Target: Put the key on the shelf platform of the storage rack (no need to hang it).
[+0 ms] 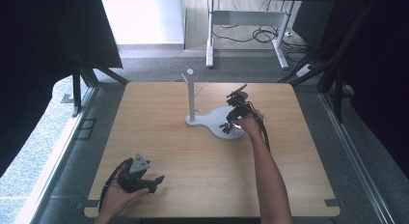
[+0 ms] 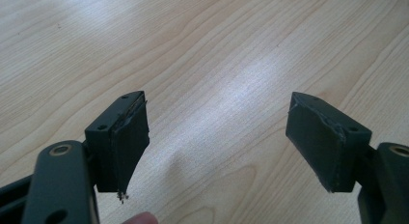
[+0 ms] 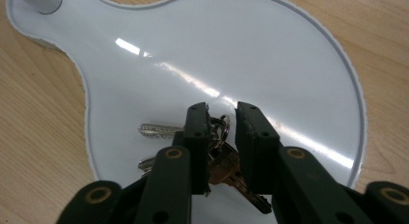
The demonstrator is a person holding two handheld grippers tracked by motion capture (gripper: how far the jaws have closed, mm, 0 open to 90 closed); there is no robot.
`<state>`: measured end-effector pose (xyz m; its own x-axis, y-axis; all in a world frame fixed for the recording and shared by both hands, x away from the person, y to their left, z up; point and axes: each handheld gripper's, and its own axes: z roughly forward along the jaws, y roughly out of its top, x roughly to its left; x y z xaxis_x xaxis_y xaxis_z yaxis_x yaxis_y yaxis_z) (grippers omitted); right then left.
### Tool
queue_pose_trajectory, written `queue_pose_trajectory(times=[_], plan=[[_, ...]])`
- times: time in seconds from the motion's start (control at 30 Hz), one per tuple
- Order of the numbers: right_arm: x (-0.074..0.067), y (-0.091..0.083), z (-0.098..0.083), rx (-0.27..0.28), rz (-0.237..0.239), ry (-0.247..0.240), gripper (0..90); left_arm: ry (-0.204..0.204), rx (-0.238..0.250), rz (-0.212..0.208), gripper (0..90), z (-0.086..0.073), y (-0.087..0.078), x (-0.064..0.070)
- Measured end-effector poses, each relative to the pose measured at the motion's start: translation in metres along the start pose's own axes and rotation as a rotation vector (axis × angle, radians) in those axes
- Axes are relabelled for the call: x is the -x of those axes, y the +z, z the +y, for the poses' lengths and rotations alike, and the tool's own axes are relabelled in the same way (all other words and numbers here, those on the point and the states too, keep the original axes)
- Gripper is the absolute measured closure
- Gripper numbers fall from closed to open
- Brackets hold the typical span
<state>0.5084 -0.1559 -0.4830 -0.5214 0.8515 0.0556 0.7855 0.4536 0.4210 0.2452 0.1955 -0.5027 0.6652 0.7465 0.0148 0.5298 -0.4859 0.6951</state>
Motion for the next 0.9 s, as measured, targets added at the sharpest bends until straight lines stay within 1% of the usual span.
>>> queue_pose_trajectory(times=[0.1, 0.2, 0.37, 0.47, 0.53, 0.67, 0.83, 0.9], plan=[[-0.001, -0.005, 0.000, 0.021, -0.006, -0.007, 65.1, 0.002, 0.000, -0.002, 23.3, 0.000, 0.000, 0.000], [-0.002, -0.009, 0.001, 0.036, -0.004, -0.003, 60.7, 0.006, -0.003, -0.002, 23.3, 0.000, 0.001, 0.001], [-0.004, -0.016, -0.001, 0.047, 0.009, -0.018, 53.9, 0.006, -0.004, -0.003, 23.3, 0.000, 0.001, 0.001], [-0.009, -0.021, -0.005, 0.063, 0.011, -0.045, 52.2, 0.005, -0.003, -0.002, 23.3, 0.001, 0.001, 0.002], [-0.011, -0.024, -0.008, 0.065, 0.029, -0.052, 51.5, 0.005, -0.003, -0.002, 23.3, 0.001, 0.001, 0.002], [-0.015, -0.032, -0.014, 0.081, 0.038, -0.074, 49.3, 0.007, -0.005, 0.000, 23.3, 0.001, 0.001, 0.002], [-0.018, -0.047, -0.027, 0.122, 0.070, -0.084, 46.7, 0.005, -0.005, 0.003, 23.3, 0.001, 0.001, 0.001], [-0.020, -0.054, -0.037, 0.130, 0.075, -0.107, 45.5, 0.005, -0.005, 0.003, 23.3, 0.001, 0.001, 0.002]])
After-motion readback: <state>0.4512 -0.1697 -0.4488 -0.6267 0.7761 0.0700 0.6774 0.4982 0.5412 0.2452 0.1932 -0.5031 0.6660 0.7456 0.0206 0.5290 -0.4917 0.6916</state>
